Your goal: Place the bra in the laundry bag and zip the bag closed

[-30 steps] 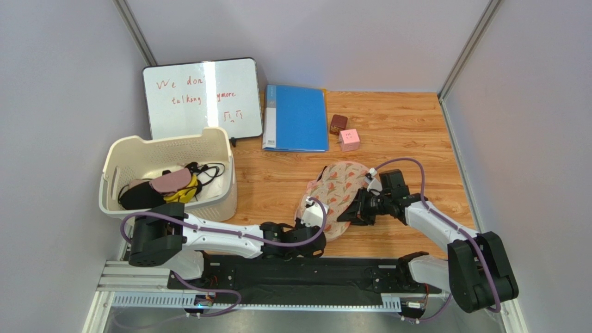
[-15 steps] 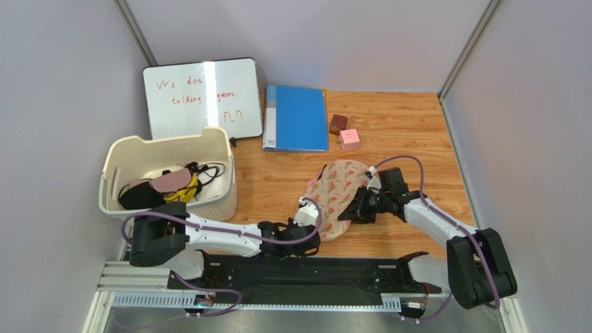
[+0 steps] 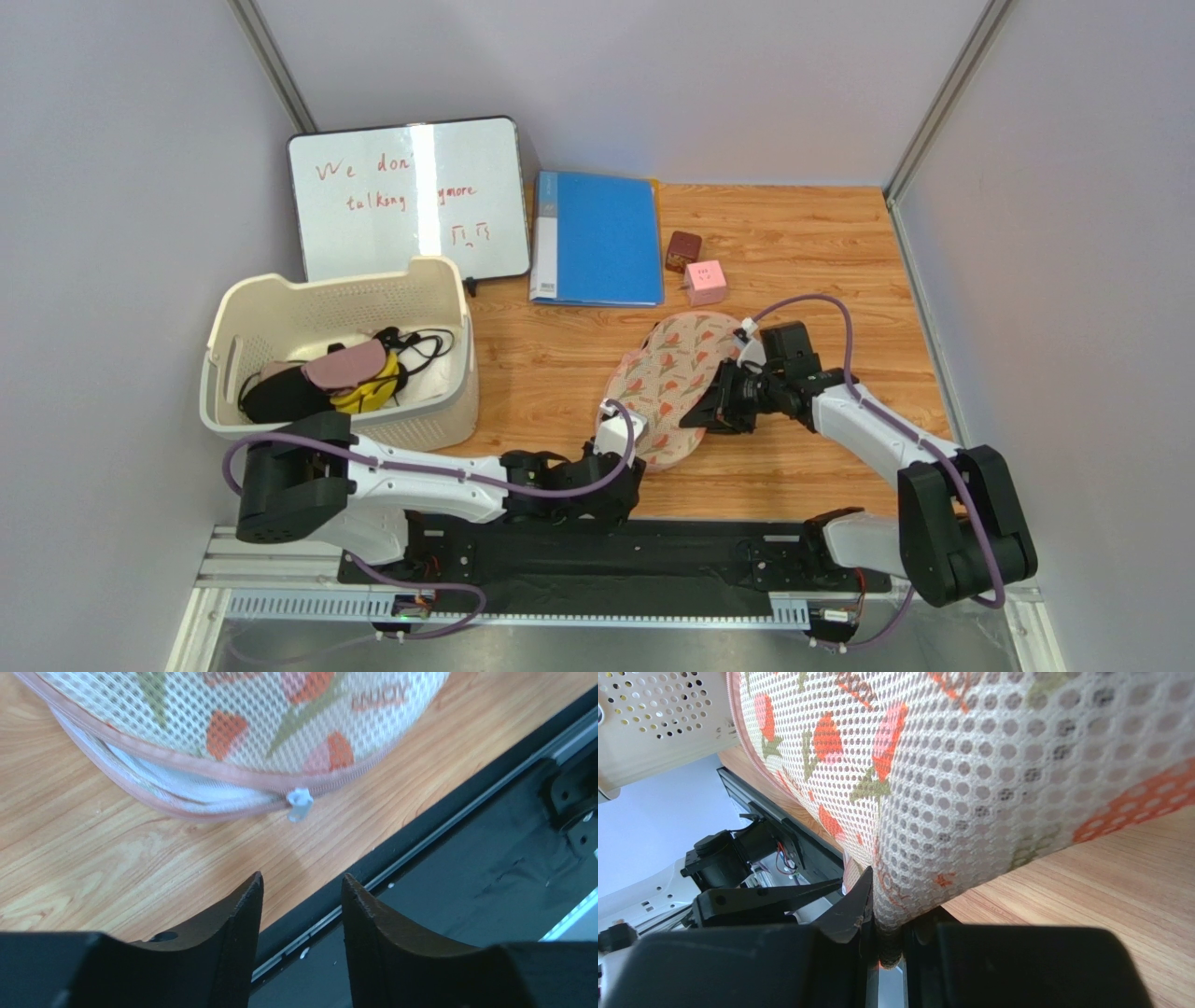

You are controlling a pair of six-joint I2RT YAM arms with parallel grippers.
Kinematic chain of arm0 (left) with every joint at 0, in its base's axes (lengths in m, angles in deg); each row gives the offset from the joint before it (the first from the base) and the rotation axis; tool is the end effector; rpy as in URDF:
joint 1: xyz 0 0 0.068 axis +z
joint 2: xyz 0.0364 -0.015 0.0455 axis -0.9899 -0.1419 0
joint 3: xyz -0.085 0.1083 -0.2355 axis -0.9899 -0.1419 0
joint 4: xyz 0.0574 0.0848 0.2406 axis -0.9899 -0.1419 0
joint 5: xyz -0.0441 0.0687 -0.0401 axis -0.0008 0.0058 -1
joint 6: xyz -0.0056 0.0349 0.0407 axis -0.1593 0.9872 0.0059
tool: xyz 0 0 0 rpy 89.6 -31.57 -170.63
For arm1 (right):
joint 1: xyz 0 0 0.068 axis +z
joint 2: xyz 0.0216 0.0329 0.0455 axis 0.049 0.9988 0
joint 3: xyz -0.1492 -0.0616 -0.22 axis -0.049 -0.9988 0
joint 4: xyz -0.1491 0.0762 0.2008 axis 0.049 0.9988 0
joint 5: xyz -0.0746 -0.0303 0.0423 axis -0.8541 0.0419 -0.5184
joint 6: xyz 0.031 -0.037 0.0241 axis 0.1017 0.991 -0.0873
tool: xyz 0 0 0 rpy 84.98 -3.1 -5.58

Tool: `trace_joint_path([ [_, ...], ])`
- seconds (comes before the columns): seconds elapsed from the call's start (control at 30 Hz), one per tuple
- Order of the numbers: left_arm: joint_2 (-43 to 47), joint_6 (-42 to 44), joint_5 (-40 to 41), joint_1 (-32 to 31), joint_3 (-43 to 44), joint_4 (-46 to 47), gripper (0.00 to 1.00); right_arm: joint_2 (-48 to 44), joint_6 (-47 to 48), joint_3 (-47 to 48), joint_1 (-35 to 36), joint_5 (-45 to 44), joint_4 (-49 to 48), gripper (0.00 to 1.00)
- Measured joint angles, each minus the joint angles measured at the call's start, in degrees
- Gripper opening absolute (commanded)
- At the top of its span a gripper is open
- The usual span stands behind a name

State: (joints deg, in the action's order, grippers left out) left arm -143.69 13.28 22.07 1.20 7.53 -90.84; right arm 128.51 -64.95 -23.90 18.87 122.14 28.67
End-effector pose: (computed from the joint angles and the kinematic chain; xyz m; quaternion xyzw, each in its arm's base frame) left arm 0.0567 -0.2650 0.1740 0.2158 0.8925 -0.2407 0.3145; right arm 0.2037 0.0814 0.1692 0.0803 0.9134 0.3910 0.0805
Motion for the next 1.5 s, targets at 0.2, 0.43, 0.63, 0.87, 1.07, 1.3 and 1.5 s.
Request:
trace_joint_path([
  [0.2,-0.85,-0.37,5.2,0.02,1.84,-2.03,0.42,0.0,-2.43,-1.25,0.0,1.62,-0.74,0.03],
  [0.43,-5.6,0.98,8.57,0.0,6.21,-3.26,0.45,-0.02,-4.04,-1.29,0.0,2.84,-1.9,0.03],
  [0.63,-7.82,2.08,10.05,-0.02,8.7,-5.22,0.43,0.0,-4.96,-1.44,-0.07,3.21,-2.95,0.03],
  [0.87,-9.6,1.77,12.87,-0.26,11.26,-9.51,0.22,-0.02,-5.49,-1.51,-0.13,3.76,-3.5,0.01],
  [1.07,-10.47,-0.46,15.69,-0.33,13.07,-13.27,0.06,-0.11,-5.53,-2.19,-0.13,4.13,-4.07,0.0],
  [1.3,-10.58,-3.08,17.29,-0.33,13.29,-14.86,0.0,-0.13,-5.53,-2.27,-0.13,4.37,-4.07,0.0],
  [1.5,-9.18,-3.04,15.52,-0.31,10.54,-11.67,0.0,0.0,-5.01,-2.16,-0.11,4.04,-3.82,0.01],
])
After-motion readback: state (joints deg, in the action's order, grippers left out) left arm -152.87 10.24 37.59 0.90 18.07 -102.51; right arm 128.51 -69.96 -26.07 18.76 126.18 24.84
